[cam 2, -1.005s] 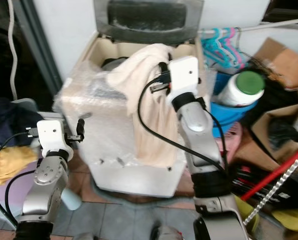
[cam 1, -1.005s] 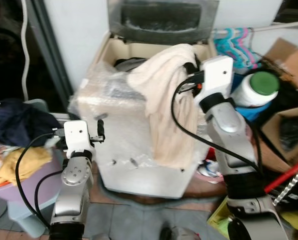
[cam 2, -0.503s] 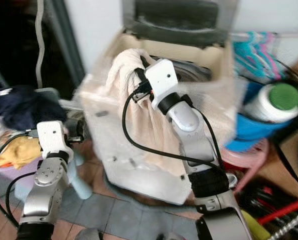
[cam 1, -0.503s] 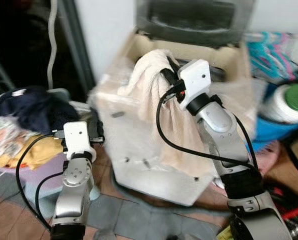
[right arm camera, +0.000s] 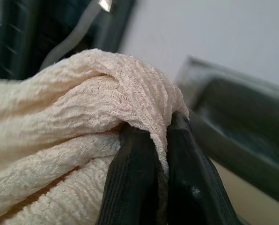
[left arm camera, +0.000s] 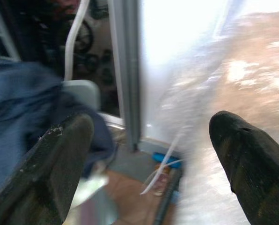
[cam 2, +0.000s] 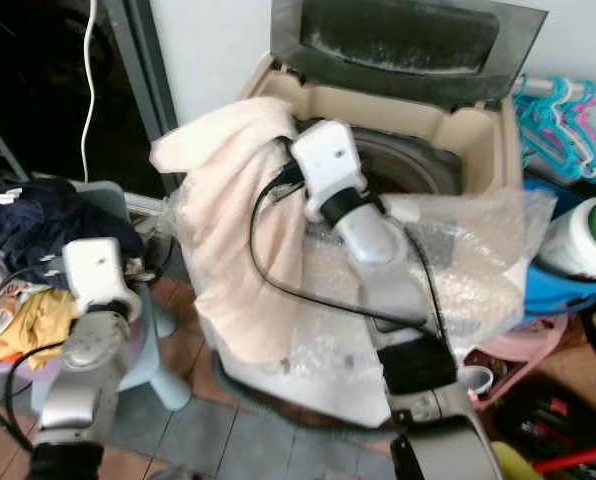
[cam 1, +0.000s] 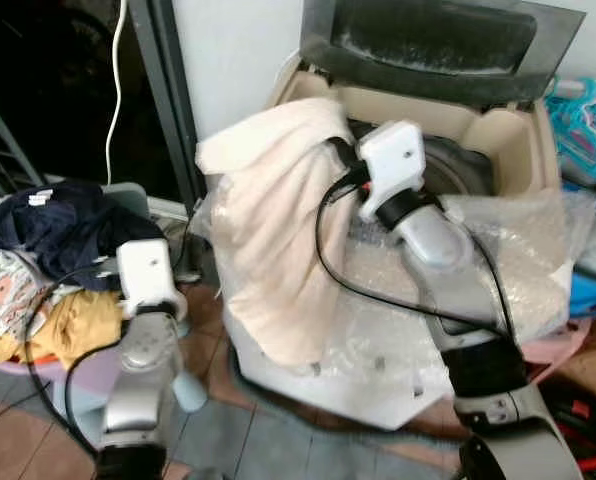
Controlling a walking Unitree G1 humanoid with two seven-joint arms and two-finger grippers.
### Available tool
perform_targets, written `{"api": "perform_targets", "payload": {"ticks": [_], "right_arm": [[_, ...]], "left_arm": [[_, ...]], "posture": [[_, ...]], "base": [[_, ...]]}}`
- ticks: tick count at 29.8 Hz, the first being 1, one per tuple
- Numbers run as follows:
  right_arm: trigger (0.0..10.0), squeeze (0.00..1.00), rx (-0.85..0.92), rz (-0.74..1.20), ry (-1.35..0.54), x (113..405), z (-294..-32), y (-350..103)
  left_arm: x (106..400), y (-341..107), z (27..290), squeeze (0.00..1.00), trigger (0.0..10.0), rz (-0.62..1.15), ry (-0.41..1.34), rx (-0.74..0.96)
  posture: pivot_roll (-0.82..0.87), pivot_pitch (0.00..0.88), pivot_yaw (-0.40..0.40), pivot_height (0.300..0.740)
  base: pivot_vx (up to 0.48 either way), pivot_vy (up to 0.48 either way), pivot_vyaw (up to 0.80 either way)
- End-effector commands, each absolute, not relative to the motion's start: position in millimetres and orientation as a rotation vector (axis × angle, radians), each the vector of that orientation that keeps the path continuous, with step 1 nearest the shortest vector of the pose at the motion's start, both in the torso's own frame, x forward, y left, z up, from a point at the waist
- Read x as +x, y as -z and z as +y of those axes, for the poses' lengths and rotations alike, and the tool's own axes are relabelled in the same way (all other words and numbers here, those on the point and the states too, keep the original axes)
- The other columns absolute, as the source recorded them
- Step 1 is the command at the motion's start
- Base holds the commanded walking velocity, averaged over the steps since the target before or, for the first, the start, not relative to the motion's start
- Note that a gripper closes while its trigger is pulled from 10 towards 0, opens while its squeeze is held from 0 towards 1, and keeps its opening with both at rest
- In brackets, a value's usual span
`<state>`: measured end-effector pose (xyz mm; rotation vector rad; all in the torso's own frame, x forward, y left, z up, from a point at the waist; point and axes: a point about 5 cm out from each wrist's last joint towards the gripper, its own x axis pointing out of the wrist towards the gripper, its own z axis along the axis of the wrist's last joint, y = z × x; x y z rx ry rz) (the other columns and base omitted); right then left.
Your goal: Clothes washing
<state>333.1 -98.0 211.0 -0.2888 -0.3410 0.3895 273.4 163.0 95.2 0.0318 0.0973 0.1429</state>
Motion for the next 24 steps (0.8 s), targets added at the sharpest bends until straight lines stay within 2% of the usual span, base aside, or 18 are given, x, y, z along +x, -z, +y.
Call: {"api": "perform_targets", "payload": {"ticks": [1, 5, 6, 11, 12, 16, 20, 24], "right_arm": [[10.0, 0.0, -0.285, -0.34, -0.29, 341, -110, -219], [10.0, 0.0, -0.278, -0.329, -0.218, 354, -127, -226], [10.0, 0.0, -0.301, -0.345, -0.21, 365, -136, -239], [10.0, 0.0, -0.374, -0.368, -0.212, 386, -143, -266], [10.0, 0.0, -0.403, -0.41, -0.138, 398, -152, -296], [10.0, 0.0, -0.319, -0.427, 0.067, 409, -176, -332], [10.0, 0.0, -0.263, -0.389, 0.019, 413, -170, -322], [10.0, 0.0, -0.293, -0.294, -0.146, 413, -150, -279]], "left_arm": [[273, -96, 166, 0.0, 10.0, 0.104, -0.15, 0.045], [274, -96, 167, 0.0, 10.0, 0.106, -0.15, 0.044], [274, -95, 166, 0.0, 10.0, 0.111, -0.149, 0.043], [276, -95, 164, 0.0, 10.0, 0.113, -0.137, 0.046], [277, -95, 163, 0.0, 10.0, 0.111, -0.132, 0.046], [278, -96, 162, 0.0, 10.0, 0.105, -0.136, 0.048], [274, -96, 166, 0.0, 10.0, 0.103, -0.178, 0.042], [273, -96, 167, 0.0, 10.0, 0.106, -0.19, 0.043]], "posture": [[-0.02, 0.0, -0.022, 0.74], [-0.02, 0.0, -0.018, 0.74], [-0.02, 0.0, -0.014, 0.74], [-0.03, 0.0, -0.009, 0.74], [-0.03, 0.0, -0.01, 0.74], [-0.02, 0.0, -0.024, 0.74], [0.0, 0.0, -0.038, 0.74], [0.0, 0.0, -0.037, 0.74]], "base": [[0.0, 0.0, -0.8], [0.0, 0.0, -0.8], [0.0, 0.0, -0.8], [0.0, 0.0, -0.8], [0.0, 0.0, -0.8], [0.0, 0.0, -0.8], [0.0, 0.0, -0.12], [0.0, 0.0, 0.0]]}}
